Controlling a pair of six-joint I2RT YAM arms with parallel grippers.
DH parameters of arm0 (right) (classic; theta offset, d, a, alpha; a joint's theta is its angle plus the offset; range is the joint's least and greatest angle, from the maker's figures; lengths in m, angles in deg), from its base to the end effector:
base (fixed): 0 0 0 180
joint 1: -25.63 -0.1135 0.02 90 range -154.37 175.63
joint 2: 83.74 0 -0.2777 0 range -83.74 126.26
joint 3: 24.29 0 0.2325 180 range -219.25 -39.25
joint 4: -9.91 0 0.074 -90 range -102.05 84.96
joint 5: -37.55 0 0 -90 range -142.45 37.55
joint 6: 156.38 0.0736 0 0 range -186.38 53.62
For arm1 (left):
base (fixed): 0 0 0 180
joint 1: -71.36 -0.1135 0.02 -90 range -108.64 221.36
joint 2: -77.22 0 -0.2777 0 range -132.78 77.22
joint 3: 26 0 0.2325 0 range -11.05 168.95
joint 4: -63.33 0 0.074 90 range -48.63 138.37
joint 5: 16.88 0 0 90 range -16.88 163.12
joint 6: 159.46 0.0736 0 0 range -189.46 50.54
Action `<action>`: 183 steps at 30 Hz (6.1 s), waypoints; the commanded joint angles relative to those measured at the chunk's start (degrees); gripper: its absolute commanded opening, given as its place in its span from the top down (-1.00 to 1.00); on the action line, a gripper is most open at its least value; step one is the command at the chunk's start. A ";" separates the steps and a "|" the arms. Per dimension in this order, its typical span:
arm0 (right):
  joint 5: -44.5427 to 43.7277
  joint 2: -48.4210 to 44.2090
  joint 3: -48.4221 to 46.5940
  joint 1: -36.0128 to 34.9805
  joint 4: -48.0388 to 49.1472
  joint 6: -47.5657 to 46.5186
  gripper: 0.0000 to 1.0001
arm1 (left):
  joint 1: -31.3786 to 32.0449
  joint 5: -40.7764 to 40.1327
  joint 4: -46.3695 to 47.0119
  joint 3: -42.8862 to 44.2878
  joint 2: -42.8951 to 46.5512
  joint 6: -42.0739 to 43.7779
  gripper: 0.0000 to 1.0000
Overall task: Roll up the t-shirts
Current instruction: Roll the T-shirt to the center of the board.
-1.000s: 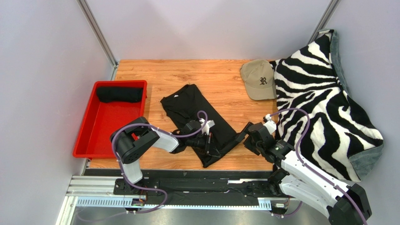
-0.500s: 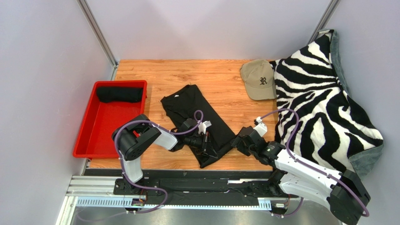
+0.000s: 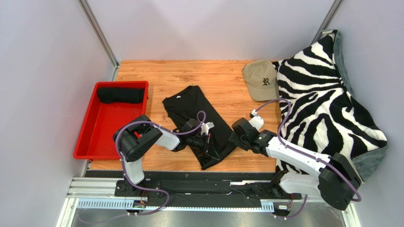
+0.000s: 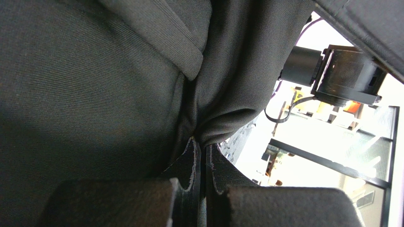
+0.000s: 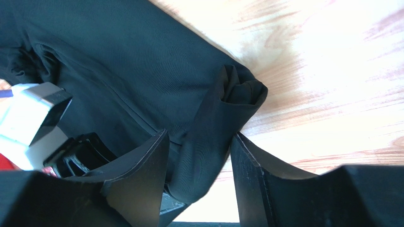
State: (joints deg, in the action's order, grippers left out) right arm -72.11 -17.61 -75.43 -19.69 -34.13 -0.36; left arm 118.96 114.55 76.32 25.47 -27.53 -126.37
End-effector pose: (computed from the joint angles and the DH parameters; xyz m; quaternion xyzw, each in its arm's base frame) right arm 0.1624 0.1290 0.1844 0.2154 0.9259 0.1245 0.2842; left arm 0.1854 -0.2752 0.1121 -0.0793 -0.8580 0.5074 0.0131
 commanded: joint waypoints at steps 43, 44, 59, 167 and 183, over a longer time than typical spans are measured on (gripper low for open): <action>-0.73 47.07 -36.32 7.79 -45.63 -6.69 1.00 | 16.56 -39.66 -27.76 7.08 22.66 31.67 0.21; -0.47 47.51 -36.67 7.79 -45.54 -6.69 1.00 | 17.35 -40.98 -27.77 7.69 22.66 32.20 0.20; 0.59 51.12 -37.64 8.41 -44.75 -6.34 1.00 | 23.86 -38.89 -22.76 9.80 17.39 35.99 0.06; 9.72 10.68 -10.83 2.16 -6.16 -3.35 1.00 | 2.85 -21.82 -27.77 5.41 23.09 22.27 -0.05; 18.07 18.42 -11.28 7.53 -3.62 -4.76 1.00 | 19.72 -48.98 -32.51 12.61 21.35 33.70 -0.09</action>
State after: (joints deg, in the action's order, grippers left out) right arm -57.01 -0.19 -85.70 -13.33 -39.72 -3.90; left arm 135.28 75.91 44.39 33.64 -3.64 -97.47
